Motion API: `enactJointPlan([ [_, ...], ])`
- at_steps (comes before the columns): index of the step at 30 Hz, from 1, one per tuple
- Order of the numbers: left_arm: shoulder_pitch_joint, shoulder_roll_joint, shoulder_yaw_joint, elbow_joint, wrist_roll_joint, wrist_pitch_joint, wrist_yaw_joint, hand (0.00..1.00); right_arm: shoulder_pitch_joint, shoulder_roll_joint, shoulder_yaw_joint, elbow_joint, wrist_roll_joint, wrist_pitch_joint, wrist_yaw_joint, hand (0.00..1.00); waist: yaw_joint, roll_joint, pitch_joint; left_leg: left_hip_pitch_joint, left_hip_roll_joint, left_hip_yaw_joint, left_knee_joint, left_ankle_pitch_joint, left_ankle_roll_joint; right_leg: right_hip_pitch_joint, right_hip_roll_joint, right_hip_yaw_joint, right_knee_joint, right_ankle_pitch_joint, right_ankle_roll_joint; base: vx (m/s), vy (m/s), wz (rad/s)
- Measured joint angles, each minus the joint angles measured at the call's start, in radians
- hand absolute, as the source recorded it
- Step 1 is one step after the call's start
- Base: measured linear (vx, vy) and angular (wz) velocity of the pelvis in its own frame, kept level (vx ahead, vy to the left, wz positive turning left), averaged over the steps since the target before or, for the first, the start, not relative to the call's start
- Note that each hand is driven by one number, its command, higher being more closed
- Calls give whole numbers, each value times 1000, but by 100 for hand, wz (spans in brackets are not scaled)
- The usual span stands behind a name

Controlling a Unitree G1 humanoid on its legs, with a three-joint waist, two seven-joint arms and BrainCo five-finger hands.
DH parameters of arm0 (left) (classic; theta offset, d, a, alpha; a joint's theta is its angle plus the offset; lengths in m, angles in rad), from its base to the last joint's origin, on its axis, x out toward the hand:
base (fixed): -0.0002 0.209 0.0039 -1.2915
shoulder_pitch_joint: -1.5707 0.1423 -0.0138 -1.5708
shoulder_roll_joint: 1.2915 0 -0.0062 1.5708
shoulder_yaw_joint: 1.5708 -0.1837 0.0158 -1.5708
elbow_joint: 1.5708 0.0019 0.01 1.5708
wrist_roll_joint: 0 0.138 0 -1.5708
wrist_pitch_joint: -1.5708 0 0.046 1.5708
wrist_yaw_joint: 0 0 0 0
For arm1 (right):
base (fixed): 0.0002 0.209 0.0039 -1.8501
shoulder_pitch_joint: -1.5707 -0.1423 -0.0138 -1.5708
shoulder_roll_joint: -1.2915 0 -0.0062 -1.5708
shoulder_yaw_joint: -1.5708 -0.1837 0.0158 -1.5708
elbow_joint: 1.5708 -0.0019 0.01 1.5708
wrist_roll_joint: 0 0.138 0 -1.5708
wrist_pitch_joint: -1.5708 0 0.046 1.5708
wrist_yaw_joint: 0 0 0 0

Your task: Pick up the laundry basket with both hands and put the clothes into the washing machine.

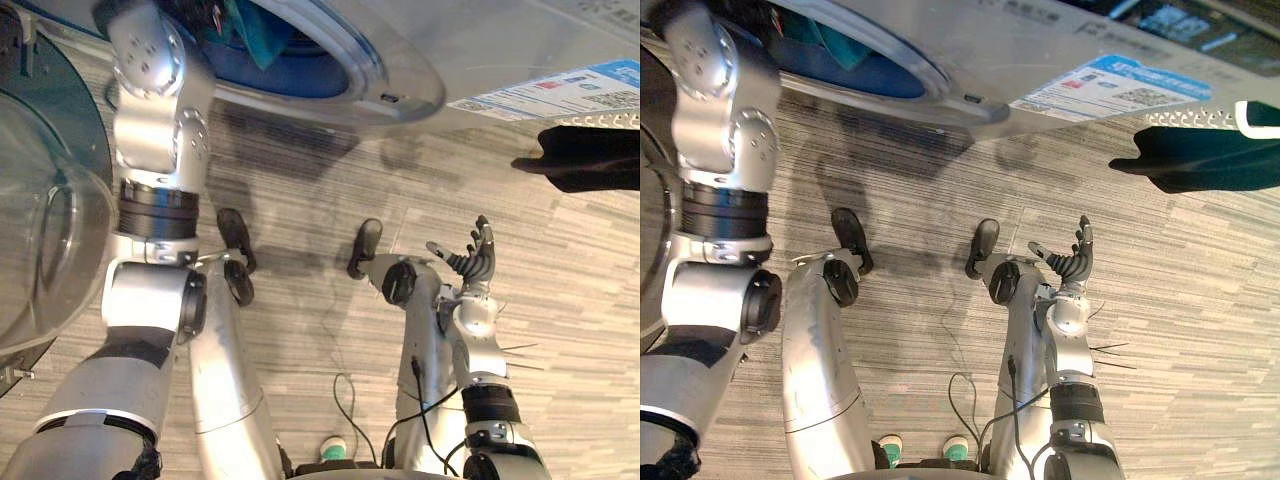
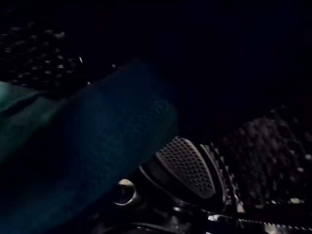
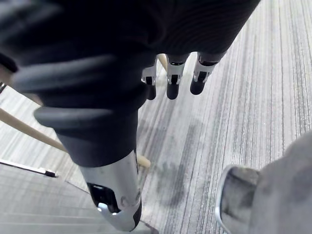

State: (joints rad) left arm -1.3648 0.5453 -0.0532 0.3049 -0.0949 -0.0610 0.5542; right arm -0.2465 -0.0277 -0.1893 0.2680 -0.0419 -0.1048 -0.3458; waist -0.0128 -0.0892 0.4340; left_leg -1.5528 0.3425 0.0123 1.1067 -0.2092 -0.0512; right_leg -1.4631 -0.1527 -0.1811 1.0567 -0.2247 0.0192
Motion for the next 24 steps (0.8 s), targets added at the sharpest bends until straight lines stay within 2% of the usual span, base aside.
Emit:
enactJointPlan([
  [2,-43,38,-45,23,156,41,16,0,15,-2,0,0,0,-10,0,0,1,0,0,0,3,11,-7,-2,5,1,2,1,-21,18,-1,-23,57,-12],
  [5,-123,82,-139,124,391,119,-4,0,17,-14,4,0,1,-43,1,0,1,0,0,0,1,19,-2,-6,12,3,2,6,-33,27,6,-19,55,-8],
  [10,-168,106,-242,224,632,164,-76,0,19,-43,12,-9,1,-80,23,0,2,0,0,0,-3,20,4,-12,21,6,-4,6,-33,26,8,-14,48,0],
  [13,-168,107,-276,251,681,165,-123,0,20,-52,25,-17,1,-84,28,0,1,0,0,-1,-7,18,2,-12,21,6,-6,5,-33,26,9,-23,41,3],
  [19,-167,109,-288,266,653,162,-220,0,37,-58,31,-28,2,-81,60,0,6,0,0,-3,-11,17,-9,-12,20,6,-8,0,-40,25,10,-24,42,2],
  [24,-144,100,-248,258,605,159,-228,0,52,-57,31,-63,2,-70,65,0,4,0,0,-4,-14,16,-6,-12,20,7,-9,-3,-32,21,12,-12,41,4],
])
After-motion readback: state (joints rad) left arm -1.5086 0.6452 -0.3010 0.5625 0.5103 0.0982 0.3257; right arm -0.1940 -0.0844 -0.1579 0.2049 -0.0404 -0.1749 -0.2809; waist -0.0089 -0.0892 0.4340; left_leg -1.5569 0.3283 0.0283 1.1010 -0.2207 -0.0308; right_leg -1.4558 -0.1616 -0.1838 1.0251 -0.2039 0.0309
